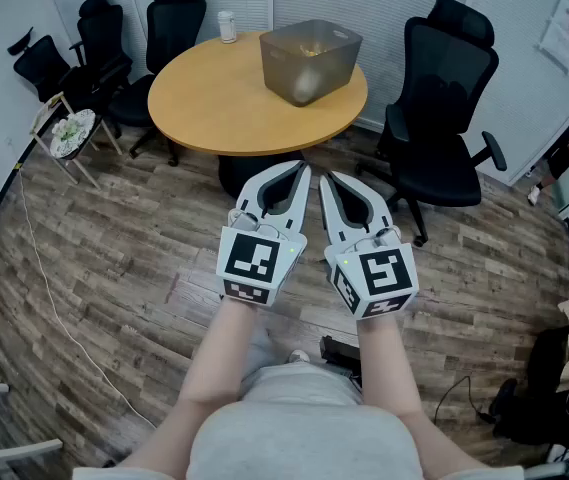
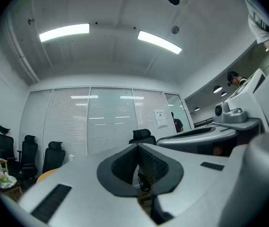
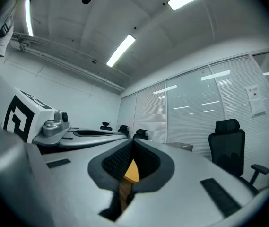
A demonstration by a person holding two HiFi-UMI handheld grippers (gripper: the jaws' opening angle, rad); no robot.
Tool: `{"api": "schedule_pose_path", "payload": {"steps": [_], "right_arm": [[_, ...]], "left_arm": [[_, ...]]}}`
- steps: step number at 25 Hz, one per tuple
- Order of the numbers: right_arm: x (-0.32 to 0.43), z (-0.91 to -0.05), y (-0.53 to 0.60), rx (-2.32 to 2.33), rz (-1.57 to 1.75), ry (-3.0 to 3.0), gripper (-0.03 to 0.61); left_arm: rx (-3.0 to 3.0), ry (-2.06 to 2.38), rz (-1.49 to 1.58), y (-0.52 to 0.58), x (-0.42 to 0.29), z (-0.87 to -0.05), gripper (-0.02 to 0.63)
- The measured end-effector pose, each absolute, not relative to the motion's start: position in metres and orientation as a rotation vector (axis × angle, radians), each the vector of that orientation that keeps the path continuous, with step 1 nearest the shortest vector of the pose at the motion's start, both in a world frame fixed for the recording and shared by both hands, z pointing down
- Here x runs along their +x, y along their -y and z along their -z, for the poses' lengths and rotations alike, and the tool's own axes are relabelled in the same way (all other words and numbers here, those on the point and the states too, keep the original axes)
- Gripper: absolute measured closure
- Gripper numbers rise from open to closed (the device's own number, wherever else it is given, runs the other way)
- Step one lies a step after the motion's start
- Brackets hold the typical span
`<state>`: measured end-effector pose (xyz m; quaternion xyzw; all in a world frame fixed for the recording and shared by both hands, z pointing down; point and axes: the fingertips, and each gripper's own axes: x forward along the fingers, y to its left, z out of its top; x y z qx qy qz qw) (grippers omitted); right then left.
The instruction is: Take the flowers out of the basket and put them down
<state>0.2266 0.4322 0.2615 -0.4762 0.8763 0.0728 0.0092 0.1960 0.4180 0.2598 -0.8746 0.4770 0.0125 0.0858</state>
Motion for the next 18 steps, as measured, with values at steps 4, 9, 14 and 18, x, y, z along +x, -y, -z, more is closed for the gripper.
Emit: {"api": "schedule_pose_path", "payload": {"steps": [4, 9, 14, 18], "right_arm": [[0.222, -0.262, -0.42, -1.496, -0.24, -2.728, 0.554], [0.208, -0.26, -0.398, -1.522, -0.258, -2.714, 0.554], [0.196, -0.254, -0.365, -1.514, -0.253, -2.681, 0.554], [0.18, -0.254, -0.334, -1.537, -0.246, -2.681, 0.554]], "left_arm": [[-2.604, -1.413, -0.041, -0.404, 0.191, -0.26, 0.611], [-2.611, -1.391, -0.065, -0.382, 0.177, -0.256, 0.611], [-2.622, -1.382, -0.072, -0.344, 0.162, -0.254, 0.611], [-2.64, -1.349, -0.069, -0.314, 0.15, -0.252, 0.611]]}}
